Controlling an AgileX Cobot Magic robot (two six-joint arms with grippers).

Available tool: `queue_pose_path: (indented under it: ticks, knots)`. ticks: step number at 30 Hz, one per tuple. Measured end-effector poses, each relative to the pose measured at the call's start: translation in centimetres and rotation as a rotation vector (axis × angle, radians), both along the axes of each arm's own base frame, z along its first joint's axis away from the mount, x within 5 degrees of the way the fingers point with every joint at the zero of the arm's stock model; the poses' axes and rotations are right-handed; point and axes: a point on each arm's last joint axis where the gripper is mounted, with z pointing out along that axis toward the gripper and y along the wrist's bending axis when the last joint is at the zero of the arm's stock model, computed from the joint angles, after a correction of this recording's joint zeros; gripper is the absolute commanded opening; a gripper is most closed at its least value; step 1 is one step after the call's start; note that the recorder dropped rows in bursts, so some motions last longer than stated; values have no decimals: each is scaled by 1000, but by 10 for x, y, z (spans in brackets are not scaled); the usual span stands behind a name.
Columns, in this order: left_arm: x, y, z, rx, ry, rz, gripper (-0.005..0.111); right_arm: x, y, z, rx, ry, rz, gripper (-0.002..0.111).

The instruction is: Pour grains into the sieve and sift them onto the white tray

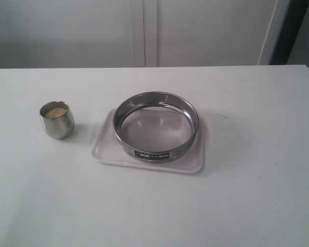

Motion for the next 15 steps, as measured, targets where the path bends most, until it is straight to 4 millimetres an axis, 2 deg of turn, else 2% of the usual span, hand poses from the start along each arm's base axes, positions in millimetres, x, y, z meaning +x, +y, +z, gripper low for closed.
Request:
queue_pose_path:
  ticks: [5,10,12,15]
  knots:
    - [-1,3,24,-197,-273,24,0,0,0,0,0,0,0,0]
    - [-13,6,59,-212,-636,27,0,0,0,0,0,0,0,0]
    - [-15,6,76,-177,-660,31,0,0,0,0,0,0,0,0]
    - [-12,5,106,-42,-604,52,0,0,0,0,0,0,0,0]
